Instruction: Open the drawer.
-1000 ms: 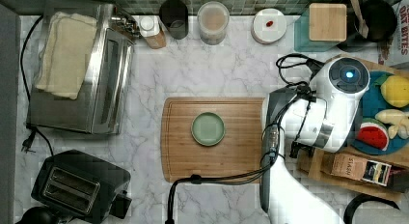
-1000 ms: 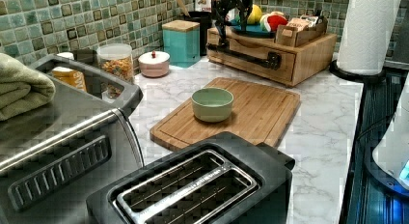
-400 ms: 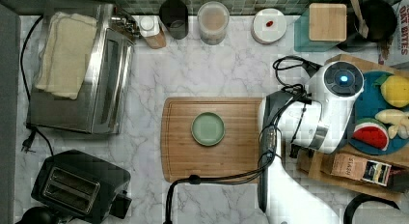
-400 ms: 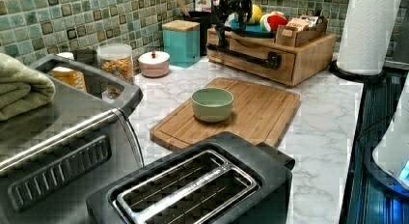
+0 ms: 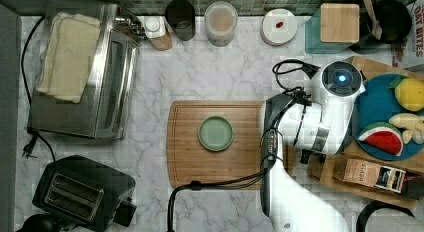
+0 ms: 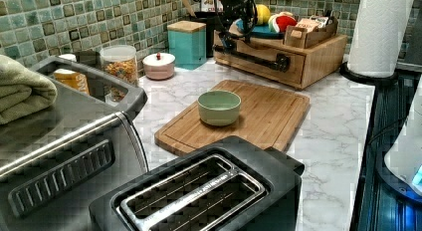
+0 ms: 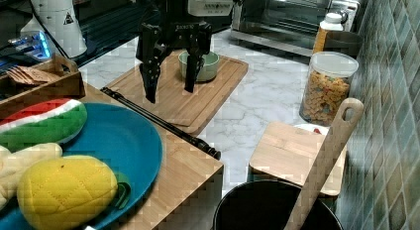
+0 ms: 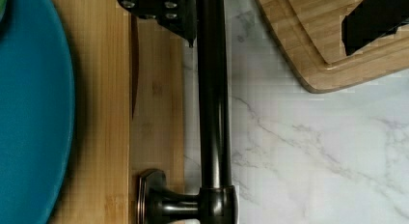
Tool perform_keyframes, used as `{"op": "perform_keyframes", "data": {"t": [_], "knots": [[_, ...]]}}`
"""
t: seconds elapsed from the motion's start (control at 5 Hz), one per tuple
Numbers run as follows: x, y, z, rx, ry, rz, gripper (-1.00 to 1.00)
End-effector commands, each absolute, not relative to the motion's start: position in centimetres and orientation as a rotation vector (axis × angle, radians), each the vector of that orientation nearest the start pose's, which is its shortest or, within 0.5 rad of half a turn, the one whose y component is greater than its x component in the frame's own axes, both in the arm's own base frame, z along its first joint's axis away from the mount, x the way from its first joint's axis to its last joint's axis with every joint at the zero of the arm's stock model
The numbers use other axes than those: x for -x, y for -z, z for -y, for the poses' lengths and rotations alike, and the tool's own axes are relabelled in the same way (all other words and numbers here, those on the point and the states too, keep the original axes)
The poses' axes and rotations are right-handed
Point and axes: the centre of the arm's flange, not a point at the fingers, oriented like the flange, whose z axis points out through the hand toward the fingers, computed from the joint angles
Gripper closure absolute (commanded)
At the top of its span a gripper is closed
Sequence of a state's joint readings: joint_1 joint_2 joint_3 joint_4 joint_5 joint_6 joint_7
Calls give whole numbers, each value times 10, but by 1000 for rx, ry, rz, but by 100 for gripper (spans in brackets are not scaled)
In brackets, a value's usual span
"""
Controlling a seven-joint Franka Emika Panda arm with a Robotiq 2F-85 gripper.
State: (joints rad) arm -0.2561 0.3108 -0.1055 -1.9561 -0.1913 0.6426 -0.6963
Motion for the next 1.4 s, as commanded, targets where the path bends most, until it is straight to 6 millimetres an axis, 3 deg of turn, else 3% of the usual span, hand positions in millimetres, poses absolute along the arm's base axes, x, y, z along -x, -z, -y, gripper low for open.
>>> {"op": "perform_keyframes", "data": {"t": [0.2, 0.8, 1.0, 1.2, 1.4], "knots": [[-564, -313, 228, 3293, -42, -668, -100], [-551, -273, 243, 3239, -27, -720, -100], [-550, -267, 248, 3226, -109, -780, -100], [-543, -256, 260, 3269, -36, -822, -100], [-554, -256, 284, 3290, -54, -746, -100]]}}
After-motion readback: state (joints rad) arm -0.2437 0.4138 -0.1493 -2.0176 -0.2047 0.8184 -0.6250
